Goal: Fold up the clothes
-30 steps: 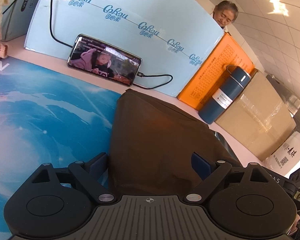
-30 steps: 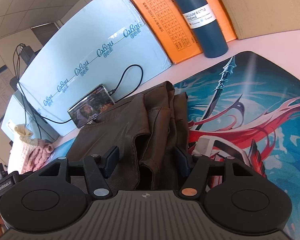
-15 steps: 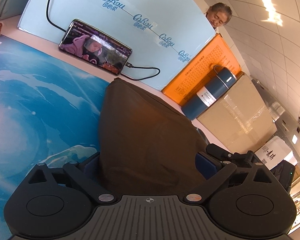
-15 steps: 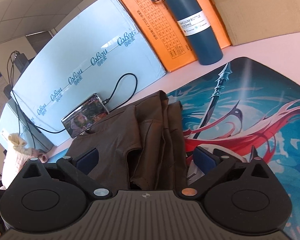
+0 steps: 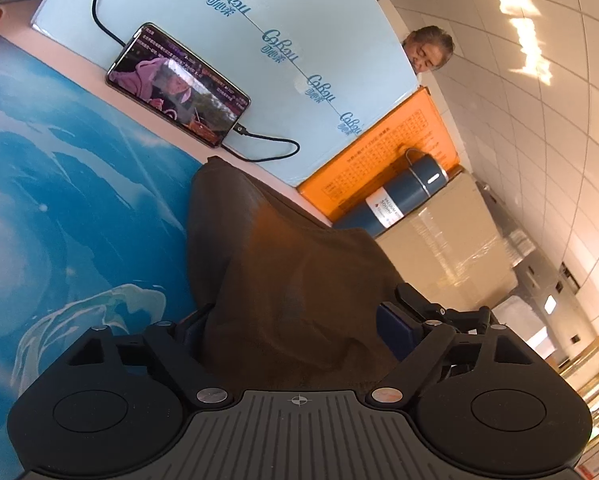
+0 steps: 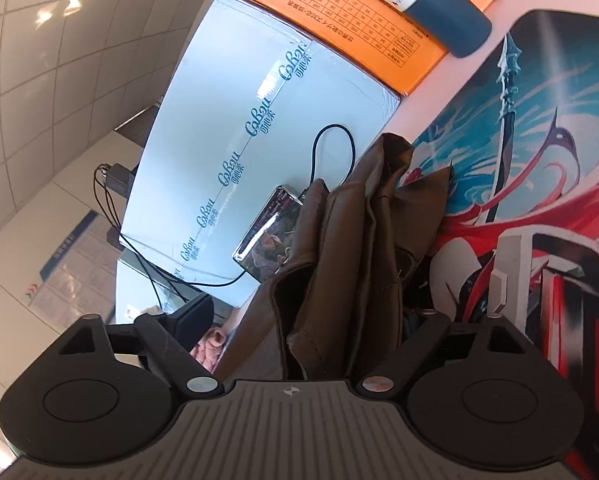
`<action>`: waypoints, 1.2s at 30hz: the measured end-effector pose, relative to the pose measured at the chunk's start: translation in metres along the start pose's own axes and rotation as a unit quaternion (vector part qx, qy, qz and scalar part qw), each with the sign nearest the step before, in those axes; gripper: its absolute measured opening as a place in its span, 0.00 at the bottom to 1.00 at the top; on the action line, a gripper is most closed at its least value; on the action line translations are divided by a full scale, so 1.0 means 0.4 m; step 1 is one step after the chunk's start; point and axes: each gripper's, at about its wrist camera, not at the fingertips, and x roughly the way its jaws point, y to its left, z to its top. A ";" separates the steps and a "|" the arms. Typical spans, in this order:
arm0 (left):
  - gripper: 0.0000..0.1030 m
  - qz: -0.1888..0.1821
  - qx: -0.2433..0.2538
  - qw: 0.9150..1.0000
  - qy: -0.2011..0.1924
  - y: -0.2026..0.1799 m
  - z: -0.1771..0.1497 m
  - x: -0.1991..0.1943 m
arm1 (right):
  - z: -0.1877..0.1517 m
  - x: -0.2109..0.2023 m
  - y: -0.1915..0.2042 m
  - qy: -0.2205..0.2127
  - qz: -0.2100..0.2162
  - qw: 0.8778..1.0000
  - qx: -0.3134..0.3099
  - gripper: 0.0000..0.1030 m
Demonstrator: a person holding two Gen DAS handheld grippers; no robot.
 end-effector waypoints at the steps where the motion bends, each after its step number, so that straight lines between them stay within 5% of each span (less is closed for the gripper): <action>1: 0.75 0.011 0.012 1.000 -0.002 -0.007 -0.003 0.003 | -0.001 0.001 -0.003 0.000 -0.006 1.000 0.005 0.60; 5: 0.36 0.024 0.015 0.999 -0.016 0.003 0.001 0.001 | -0.006 -0.001 -0.007 -0.011 -0.031 0.999 0.013 0.30; 8: 0.30 0.027 0.026 0.999 -0.019 -0.002 -0.001 0.002 | -0.001 -0.011 -0.009 -0.018 -0.027 0.999 0.017 0.24; 19: 0.30 -0.034 0.093 0.995 -0.028 -0.163 0.010 0.058 | 0.077 -0.139 0.082 -0.083 0.057 0.994 -0.042 0.22; 26: 0.30 -0.049 0.136 0.989 -0.001 -0.285 0.004 0.232 | 0.185 -0.236 0.064 -0.168 0.065 0.982 -0.061 0.22; 36: 0.30 -0.079 0.163 0.983 0.026 -0.408 -0.053 0.485 | 0.301 -0.331 -0.083 -0.256 0.057 0.963 -0.066 0.22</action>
